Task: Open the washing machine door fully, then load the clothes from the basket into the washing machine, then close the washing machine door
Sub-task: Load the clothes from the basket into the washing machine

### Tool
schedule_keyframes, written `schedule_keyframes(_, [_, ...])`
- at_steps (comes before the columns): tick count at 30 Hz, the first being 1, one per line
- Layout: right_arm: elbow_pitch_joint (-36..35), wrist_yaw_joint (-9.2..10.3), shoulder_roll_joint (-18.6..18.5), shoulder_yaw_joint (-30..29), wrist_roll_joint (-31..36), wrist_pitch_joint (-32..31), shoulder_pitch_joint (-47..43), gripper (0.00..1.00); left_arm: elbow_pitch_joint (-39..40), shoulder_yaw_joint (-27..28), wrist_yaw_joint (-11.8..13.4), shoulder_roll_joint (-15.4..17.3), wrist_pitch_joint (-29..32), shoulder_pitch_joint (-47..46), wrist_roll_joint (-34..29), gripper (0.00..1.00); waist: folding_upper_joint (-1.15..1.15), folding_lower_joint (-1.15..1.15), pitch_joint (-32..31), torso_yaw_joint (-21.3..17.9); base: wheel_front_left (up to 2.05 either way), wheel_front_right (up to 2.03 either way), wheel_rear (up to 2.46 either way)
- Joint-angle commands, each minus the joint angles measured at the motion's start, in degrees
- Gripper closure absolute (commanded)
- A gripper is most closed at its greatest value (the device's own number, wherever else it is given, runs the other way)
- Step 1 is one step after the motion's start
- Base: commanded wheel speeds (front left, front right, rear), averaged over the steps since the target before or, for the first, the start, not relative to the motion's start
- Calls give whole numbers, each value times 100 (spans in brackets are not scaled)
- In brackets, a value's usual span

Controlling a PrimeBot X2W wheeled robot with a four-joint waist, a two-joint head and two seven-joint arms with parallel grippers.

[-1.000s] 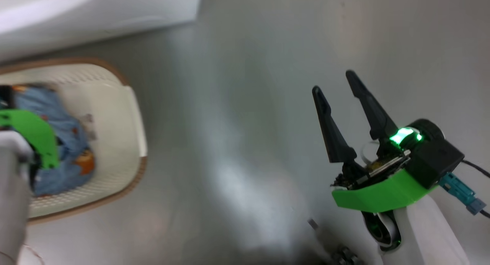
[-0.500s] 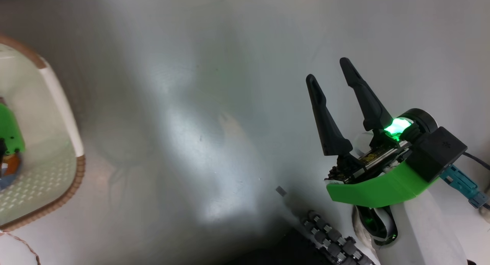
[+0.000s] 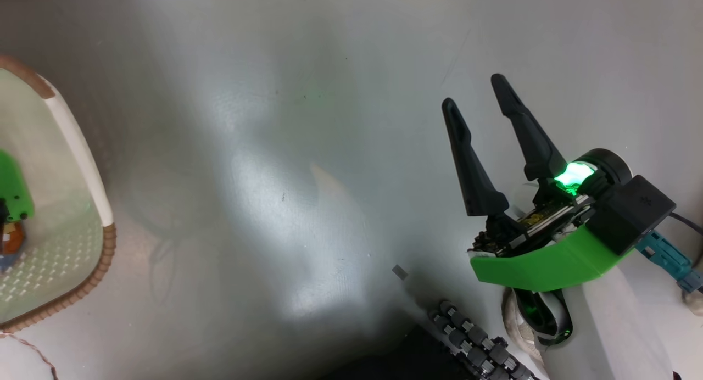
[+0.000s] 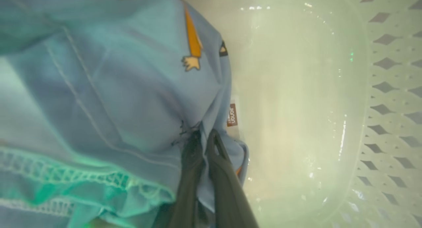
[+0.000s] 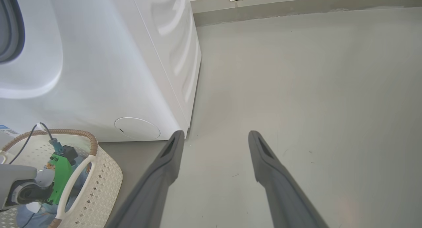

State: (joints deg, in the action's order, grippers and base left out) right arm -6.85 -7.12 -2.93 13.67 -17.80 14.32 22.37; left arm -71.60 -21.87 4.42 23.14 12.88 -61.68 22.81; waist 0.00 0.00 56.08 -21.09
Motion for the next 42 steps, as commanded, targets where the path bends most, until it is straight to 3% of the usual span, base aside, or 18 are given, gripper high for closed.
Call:
schedule_keyframes(1, [-108, -36, 4, 55, 1, 67, -184, 0, 17, 94, 89, 209, -65, 142, 11, 100, 0, 0, -39, 33, 0, 0, 0])
schedule_keyframes(7, [-79, -36, 4, -85, 94, 68, -220, 0, 155, 329, 52, -2, -670, 357, 330, 100, 0, 0, -349, 246, 0, 0, 0])
schedule_keyframes(15, [-48, -36, -64, -321, 304, 68, -357, 0, 389, 786, -116, -332, -2011, 907, 854, 100, 0, 0, -924, 681, 0, 0, 0])
schedule_keyframes(20, [2, -36, -212, -477, 418, 68, -521, 0, 572, 830, -134, -678, -2635, 1290, 926, 100, 0, 0, -1367, 1043, 0, 0, 0])
schedule_keyframes(25, [55, -36, -348, -589, 522, 68, -752, 0, 1108, 900, -94, -877, -2780, 1741, 859, 100, 0, 0, -1834, 1372, 0, 0, 0])
schedule_keyframes(34, [261, -36, -479, -797, 629, 68, -1257, 0, 3347, 1408, 259, -1221, -2787, 3137, 222, 100, 0, 0, -2785, 1852, 0, 0, 0])
schedule_keyframes(42, [359, -36, -456, -858, 701, -4, -1615, 0, 4614, 1567, 239, -1480, -2787, 4015, -239, 100, 0, 0, -3518, 2077, 0, 0, 0])
